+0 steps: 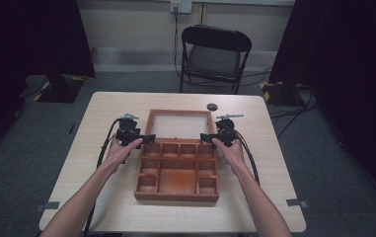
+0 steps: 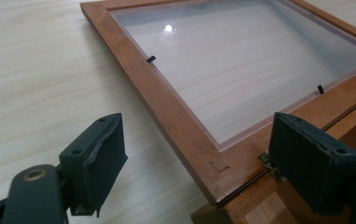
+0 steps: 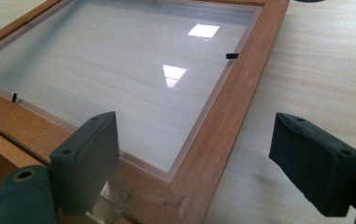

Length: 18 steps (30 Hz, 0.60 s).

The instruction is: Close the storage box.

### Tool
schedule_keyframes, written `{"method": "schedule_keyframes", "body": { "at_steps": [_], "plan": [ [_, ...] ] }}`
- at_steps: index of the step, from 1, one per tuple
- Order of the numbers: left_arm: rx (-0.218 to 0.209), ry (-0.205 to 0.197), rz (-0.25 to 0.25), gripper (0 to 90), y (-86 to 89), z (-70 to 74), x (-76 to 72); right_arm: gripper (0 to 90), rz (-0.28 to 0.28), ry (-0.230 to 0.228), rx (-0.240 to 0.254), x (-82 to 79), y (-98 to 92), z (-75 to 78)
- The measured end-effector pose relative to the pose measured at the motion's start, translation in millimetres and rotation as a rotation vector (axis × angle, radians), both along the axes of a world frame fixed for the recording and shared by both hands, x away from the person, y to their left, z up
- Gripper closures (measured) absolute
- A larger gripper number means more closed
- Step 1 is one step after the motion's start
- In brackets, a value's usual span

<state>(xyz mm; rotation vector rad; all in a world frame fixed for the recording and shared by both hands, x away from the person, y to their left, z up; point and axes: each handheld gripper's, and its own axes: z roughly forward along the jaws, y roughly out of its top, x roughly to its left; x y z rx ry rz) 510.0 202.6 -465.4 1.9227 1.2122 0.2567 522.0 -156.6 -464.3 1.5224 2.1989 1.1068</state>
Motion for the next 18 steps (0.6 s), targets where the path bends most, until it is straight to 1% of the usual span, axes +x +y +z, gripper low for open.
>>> {"method": "schedule_keyframes", "body": {
  "at_steps": [3, 4, 5, 6, 8, 9, 10, 11, 14, 15, 16, 18],
  "plan": [
    [-0.015, 0.022, 0.006, 18.3, -1.2, -0.7, 1.5, 14.5, -0.032, 0.023, 0.058, 0.2, -1.6, -6.0],
    [-0.015, 0.022, 0.006, 18.3, -1.2, -0.7, 1.5, 14.5, -0.032, 0.023, 0.058, 0.2, -1.6, -6.0],
    [-0.035, 0.036, -0.003, 18.3, -3.1, -2.1, 3.1, 14.2, -0.033, 0.046, 0.104, 2.4, -3.9, -9.8],
    [-0.033, 0.032, -0.004, 18.3, -4.6, -2.6, 3.6, 14.2, -0.038, 0.062, 0.121, 3.0, -4.4, -10.6],
    [-0.029, 0.028, -0.003, 16.0, -4.7, -2.7, 4.1, 14.0, -0.034, 0.064, 0.128, 3.8, -4.9, -11.6],
    [-0.038, 0.049, -0.013, 16.0, -3.1, -3.4, 6.4, 14.1, -0.032, 0.067, 0.15, 4.0, -3.6, -13.6],
    [-0.038, 0.049, -0.013, 15.3, -3.1, -3.4, 6.4, 14.0, -0.028, 0.068, 0.158, 4.4, -2.9, -14.4],
    [-0.042, 0.061, -0.011, 14.5, -2.8, -4.1, 8.1, 14.0, -0.021, 0.072, 0.172, 5.0, -1.8, -15.6],
    [-0.046, 0.064, -0.015, 13.9, -2.1, -4.6, 8.7, 13.6, -0.013, 0.099, 0.218, 7.9, 3.0, -19.9],
    [-0.048, 0.065, -0.017, 13.9, -1.6, -4.8, 8.9, 12.6, -0.006, 0.096, 0.224, 8.5, 5.0, -20.7],
    [-0.051, 0.068, -0.015, 13.9, -1.5, -5.1, 9.1, 12.7, -0.006, 0.094, 0.218, 9.0, 5.1, -20.7],
    [-0.058, 0.073, -0.017, 13.9, -0.9, -5.7, 9.5, 13.2, 0.001, 0.103, 0.231, 9.9, 4.1, -21.5]
  ]
}}
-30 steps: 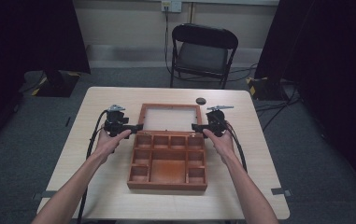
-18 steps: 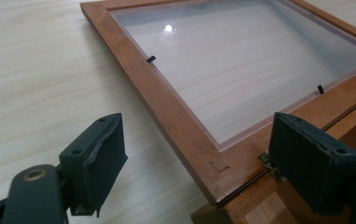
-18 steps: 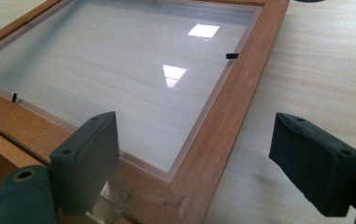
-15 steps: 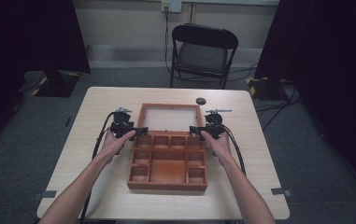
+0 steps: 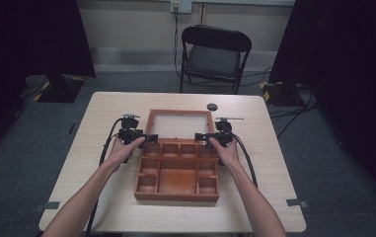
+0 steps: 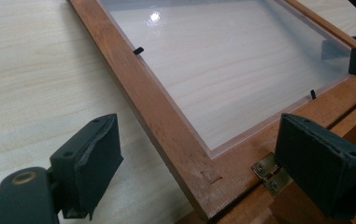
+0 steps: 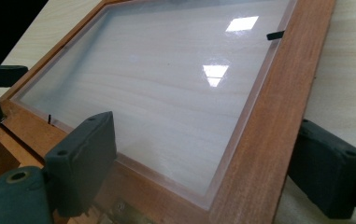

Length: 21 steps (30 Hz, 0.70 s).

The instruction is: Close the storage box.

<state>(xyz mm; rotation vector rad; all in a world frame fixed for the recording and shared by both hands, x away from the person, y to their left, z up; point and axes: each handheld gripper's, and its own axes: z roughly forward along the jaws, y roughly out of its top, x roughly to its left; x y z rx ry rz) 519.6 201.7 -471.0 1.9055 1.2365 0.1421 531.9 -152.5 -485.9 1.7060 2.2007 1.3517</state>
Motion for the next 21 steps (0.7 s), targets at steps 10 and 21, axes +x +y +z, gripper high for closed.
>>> {"method": "schedule_keyframes", "body": {
  "at_steps": [10, 21],
  "plan": [
    [-0.024, 0.016, -0.004, 14.0, 2.1, -2.2, 1.4, 14.9, 0.005, -0.019, 0.009, -1.3, -2.3, -1.2],
    [-0.037, 0.008, -0.012, 22.9, 1.5, 0.3, -1.8, 16.4, 0.014, -0.064, -0.034, -2.8, -0.9, 4.8]
  ]
}}
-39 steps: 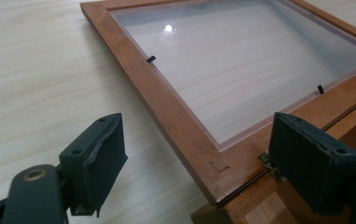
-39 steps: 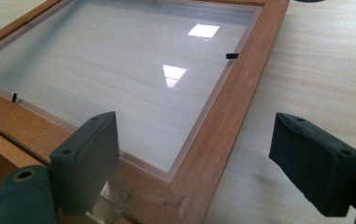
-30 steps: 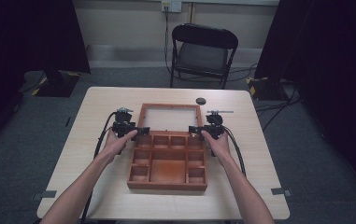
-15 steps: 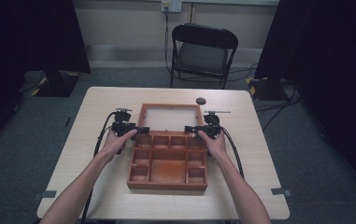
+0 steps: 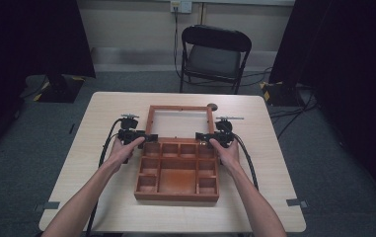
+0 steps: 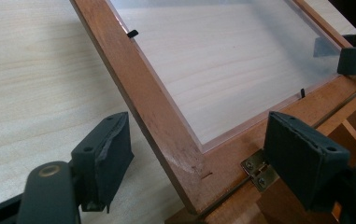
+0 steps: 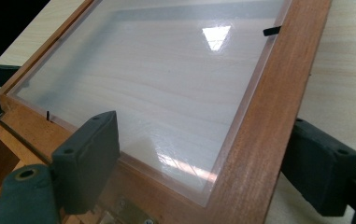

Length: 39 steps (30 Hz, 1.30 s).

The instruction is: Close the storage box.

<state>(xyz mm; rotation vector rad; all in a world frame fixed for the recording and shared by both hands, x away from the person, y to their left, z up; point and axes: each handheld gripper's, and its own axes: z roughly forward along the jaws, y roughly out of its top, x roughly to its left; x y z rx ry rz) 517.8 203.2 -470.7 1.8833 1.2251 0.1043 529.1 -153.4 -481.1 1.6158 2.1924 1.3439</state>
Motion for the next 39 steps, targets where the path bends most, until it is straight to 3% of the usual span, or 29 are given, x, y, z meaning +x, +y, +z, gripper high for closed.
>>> {"method": "schedule_keyframes", "body": {
  "at_steps": [5, 11, 19, 23, 27, 36, 39],
  "plan": [
    [-0.002, 0.006, -0.005, 23.0, 0.3, 0.1, 0.7, 16.4, -0.004, 0.005, 0.002, -0.3, 0.0, 0.0],
    [-0.023, 0.014, -0.011, 25.9, -0.1, 0.3, 1.5, 20.8, -0.005, -0.032, -0.023, -1.1, -0.6, 4.4],
    [-0.004, 0.013, -0.022, 25.3, -1.5, 2.5, 3.2, 20.9, -0.006, -0.039, -0.031, -1.1, 0.0, 6.4],
    [-0.038, 0.019, -0.026, 25.0, -1.4, -0.8, 5.1, 21.7, -0.009, -0.046, -0.037, -1.3, -0.1, 6.9],
    [-0.025, 0.011, -0.029, 22.5, -5.5, -1.4, 5.2, 22.3, -0.015, -0.051, -0.045, -2.4, 0.8, 8.5],
    [0.013, -0.013, -0.031, 26.1, -7.2, 5.5, 5.1, 29.3, -0.035, -0.077, -0.06, -5.7, 0.5, 16.4],
    [-0.008, -0.011, -0.02, 27.6, -6.4, 7.8, 5.4, 33.4, -0.044, -0.089, -0.057, -6.6, -1.4, 19.8]
  ]
}}
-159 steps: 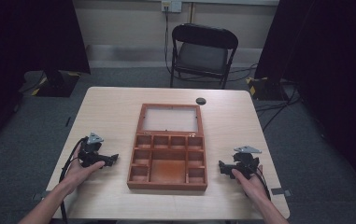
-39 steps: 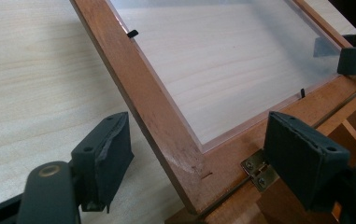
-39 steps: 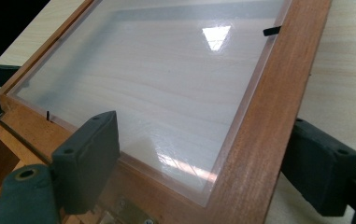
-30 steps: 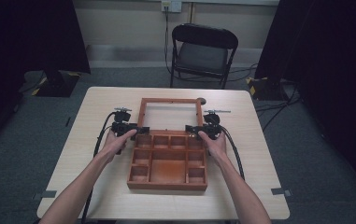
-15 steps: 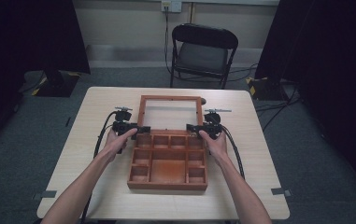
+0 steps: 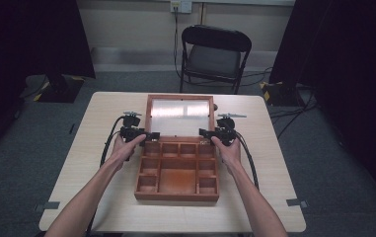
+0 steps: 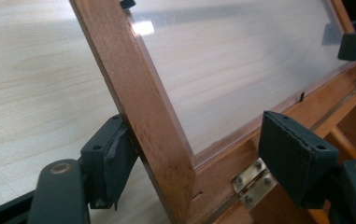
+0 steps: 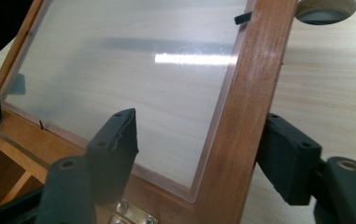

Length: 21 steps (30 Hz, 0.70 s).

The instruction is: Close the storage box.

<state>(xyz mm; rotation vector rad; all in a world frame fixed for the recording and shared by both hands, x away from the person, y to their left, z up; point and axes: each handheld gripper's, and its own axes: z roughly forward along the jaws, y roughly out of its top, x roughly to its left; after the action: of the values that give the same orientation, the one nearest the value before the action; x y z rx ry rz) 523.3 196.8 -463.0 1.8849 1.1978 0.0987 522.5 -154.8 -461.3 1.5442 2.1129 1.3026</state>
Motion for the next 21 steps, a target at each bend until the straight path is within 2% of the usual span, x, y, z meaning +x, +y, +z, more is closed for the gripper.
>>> {"method": "schedule_keyframes", "body": {
  "at_steps": [6, 12, 16, 21],
  "plan": [
    [-0.001, -0.009, -0.009, 31.0, 2.9, 4.4, -0.8, 37.0, 0.002, -0.023, -0.016, -1.3, -0.2, 5.2],
    [-0.011, -0.03, -0.02, 38.7, 8.4, 9.3, -2.1, 44.7, -0.011, -0.037, 0.008, -5.0, -4.4, 12.4],
    [-0.02, -0.053, -0.015, 41.3, 10.9, 14.9, -3.4, 48.1, -0.014, -0.044, 0.016, -7.4, -5.8, 16.6],
    [-0.02, -0.058, -0.021, 42.1, 11.3, 19.6, -4.3, 50.7, -0.006, -0.04, 0.038, -9.7, -9.1, 21.1]
  ]
}}
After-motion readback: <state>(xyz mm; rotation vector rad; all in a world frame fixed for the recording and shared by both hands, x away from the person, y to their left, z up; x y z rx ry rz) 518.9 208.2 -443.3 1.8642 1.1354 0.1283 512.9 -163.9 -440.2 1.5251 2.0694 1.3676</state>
